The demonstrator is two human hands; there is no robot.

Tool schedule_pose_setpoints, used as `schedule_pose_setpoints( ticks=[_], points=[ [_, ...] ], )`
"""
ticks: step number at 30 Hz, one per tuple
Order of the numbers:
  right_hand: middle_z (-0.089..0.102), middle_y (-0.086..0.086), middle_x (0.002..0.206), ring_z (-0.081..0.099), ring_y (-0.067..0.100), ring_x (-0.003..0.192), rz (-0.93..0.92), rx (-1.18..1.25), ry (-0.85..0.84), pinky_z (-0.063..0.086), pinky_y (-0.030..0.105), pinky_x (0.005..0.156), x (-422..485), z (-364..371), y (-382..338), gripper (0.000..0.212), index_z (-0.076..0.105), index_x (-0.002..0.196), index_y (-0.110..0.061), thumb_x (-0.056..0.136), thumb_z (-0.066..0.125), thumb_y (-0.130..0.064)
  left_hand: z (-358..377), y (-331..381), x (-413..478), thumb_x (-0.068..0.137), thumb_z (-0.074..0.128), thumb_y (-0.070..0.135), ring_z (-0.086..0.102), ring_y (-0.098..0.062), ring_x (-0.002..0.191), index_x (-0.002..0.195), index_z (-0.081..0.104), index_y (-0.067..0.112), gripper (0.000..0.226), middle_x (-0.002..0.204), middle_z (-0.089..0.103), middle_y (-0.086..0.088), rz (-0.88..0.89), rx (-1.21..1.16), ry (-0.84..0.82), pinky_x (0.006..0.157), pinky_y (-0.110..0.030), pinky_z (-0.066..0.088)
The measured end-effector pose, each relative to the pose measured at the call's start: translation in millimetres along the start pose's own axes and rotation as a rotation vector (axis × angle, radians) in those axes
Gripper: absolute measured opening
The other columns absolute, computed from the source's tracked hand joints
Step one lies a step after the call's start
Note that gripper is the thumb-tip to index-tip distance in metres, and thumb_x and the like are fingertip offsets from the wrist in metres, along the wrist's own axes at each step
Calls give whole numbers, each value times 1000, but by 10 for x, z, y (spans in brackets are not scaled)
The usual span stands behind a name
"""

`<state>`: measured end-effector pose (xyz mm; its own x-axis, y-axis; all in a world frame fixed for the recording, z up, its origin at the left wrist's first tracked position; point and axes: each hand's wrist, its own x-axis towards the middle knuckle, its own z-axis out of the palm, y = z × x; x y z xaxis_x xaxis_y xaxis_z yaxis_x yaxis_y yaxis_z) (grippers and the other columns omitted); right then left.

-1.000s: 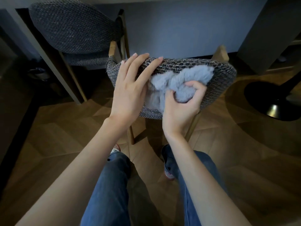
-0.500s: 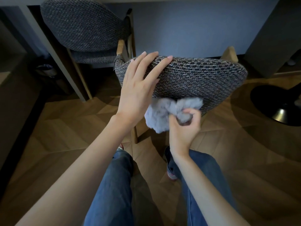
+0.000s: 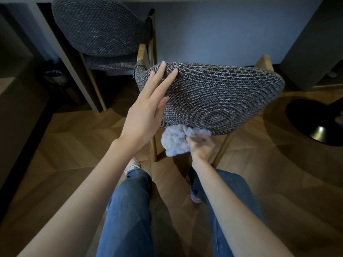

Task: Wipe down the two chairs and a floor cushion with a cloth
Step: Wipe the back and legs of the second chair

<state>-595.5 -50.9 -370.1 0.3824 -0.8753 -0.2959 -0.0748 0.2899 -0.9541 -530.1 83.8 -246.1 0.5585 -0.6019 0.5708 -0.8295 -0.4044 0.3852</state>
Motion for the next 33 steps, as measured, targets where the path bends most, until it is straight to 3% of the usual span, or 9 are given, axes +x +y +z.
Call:
schedule_pose_setpoints(
  ticks=[4,7,10,14,16,19,26,30,33],
  points=[
    [67,-6,89,66,14,89,-252,-162,-100,53,26,74,-244,-225,-100,25,64,83,-20,70,82,-9,29,-15,-329,98,46,7,35,-17,137,148,34,24,54,152,31,-2,-53,33,8,105,-24,37],
    [71,-10,98,67,3,95,-405,57,-251,53,18,77,-562,-358,-437,26,66,94,-25,79,76,-6,84,144,-597,95,55,19,43,-17,119,143,42,25,50,133,43,-2,-169,-46,91,101,-25,36],
    [68,-10,116,61,9,116,-486,215,-421,52,32,94,-786,-443,-818,27,64,112,-23,90,63,-7,110,406,-741,86,63,43,39,-13,123,144,35,35,65,132,37,3,-242,-273,114,103,-33,40],
    [53,-8,138,49,11,130,-669,78,-625,48,40,102,-902,-484,-1234,39,51,133,-17,96,44,-5,-18,507,-483,84,72,25,42,-18,127,143,27,41,76,134,31,0,-260,-429,344,94,-44,51],
    [51,-2,138,53,10,125,-866,-177,-584,51,31,98,-836,-457,-1389,44,45,140,-13,97,48,-5,-84,468,-241,86,69,17,41,-11,128,141,30,43,72,136,31,-3,-221,-393,413,92,-33,53],
    [65,6,110,63,20,95,-1197,-543,-305,54,28,81,-628,-377,-1538,45,55,134,-14,90,64,-11,-36,386,-18,86,68,10,39,8,119,139,43,32,63,142,30,-11,-125,-246,299,91,-8,42],
    [70,8,100,61,27,88,-1379,-593,-155,50,28,69,-328,-281,-1320,31,68,116,-13,86,68,-14,316,188,8,82,70,11,49,-13,104,126,51,21,49,118,47,-6,-91,-159,354,86,-23,46],
    [72,13,102,66,33,96,-1322,-723,-230,58,41,71,-154,-354,-852,29,69,114,-7,84,70,-8,639,4,-295,84,67,8,50,-16,103,122,53,15,41,112,51,-5,-153,-185,194,79,-32,46],
    [73,11,84,69,31,81,-1252,-706,-252,57,37,63,-41,-335,-572,27,72,105,-9,78,74,-6,871,-125,-406,81,64,3,49,-17,106,120,53,17,42,114,52,-5,-217,-227,138,81,-30,45]
  ],
)
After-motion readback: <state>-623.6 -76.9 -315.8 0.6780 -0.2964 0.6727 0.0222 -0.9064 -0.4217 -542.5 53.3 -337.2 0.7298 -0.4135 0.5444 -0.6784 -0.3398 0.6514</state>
